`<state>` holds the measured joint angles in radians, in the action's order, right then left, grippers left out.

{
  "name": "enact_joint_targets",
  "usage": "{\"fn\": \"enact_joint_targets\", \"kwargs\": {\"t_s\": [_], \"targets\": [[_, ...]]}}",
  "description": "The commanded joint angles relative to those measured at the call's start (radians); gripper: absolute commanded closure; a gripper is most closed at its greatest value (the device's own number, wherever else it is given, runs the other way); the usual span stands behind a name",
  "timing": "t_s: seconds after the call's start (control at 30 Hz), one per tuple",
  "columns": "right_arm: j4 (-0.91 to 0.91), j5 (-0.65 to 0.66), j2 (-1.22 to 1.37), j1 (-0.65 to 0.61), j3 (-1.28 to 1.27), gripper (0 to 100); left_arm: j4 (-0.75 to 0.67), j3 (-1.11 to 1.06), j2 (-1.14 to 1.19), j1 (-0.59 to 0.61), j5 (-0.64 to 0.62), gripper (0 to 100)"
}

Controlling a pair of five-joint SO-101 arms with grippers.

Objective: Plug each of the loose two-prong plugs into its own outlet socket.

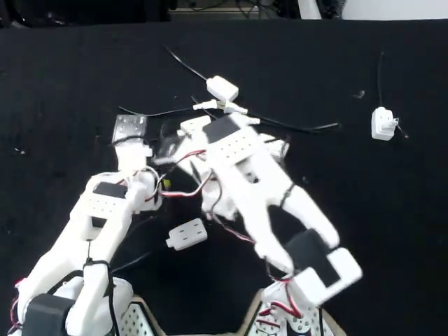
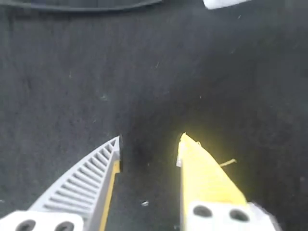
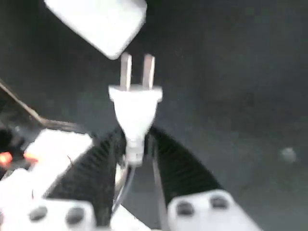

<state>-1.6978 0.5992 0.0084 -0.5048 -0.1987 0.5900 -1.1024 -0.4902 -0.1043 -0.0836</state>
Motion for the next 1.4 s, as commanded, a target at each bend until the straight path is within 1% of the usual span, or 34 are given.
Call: {"fn": "enact_joint_targets", "kwargs": {"t_s": [0.0,0.07,0.17,0.27,0.37,0.47,0.57,0.67,0.77,0.87,1.03,1.13,1.23,1.37], "targets": [[0.098,0.012,-0.137,0.109,0.033,98.8,0.005,0.015,0.006,-0.005,0.006,81],[0.203,0.012,-0.217,0.152,-0.042,98.8,0.005,0.019,0.006,-0.005,0.006,81],[0.400,0.023,-0.367,0.155,-0.220,98.8,0.038,0.039,-0.005,-0.005,0.008,80],[0.588,0.100,-0.510,0.147,-0.440,98.8,0.107,0.071,-0.040,0.002,0.008,80],[0.724,0.097,-0.645,0.158,-0.631,98.8,0.117,0.076,-0.097,0.064,0.005,80],[0.865,0.040,-0.783,0.176,-0.776,98.8,0.080,0.087,-0.164,0.143,-0.005,80],[1.057,-0.055,-0.905,0.184,-0.900,98.8,0.038,0.131,-0.238,0.186,-0.081,80],[1.247,-0.147,-1.001,0.175,-1.015,98.8,0.021,0.189,-0.322,0.183,-0.176,80],[1.366,-0.233,-1.067,0.167,-1.098,98.8,-0.025,0.206,-0.402,0.131,-0.247,80],[1.413,-0.264,-1.118,0.158,-1.145,98.8,-0.083,0.206,-0.462,0.045,-0.258,80],[1.410,-0.264,-1.207,0.157,-1.194,98.8,-0.161,0.208,-0.483,-0.105,-0.252,80],[1.381,-0.265,-1.273,0.153,-1.205,98.8,-0.195,0.206,-0.463,-0.171,-0.155,80],[1.326,-0.265,-1.342,0.127,-1.210,98.8,-0.196,0.220,-0.440,-0.214,-0.055,80],[1.258,-0.264,-1.406,0.086,-1.211,98.8,-0.190,0.263,-0.410,-0.228,0.002,80]]}}
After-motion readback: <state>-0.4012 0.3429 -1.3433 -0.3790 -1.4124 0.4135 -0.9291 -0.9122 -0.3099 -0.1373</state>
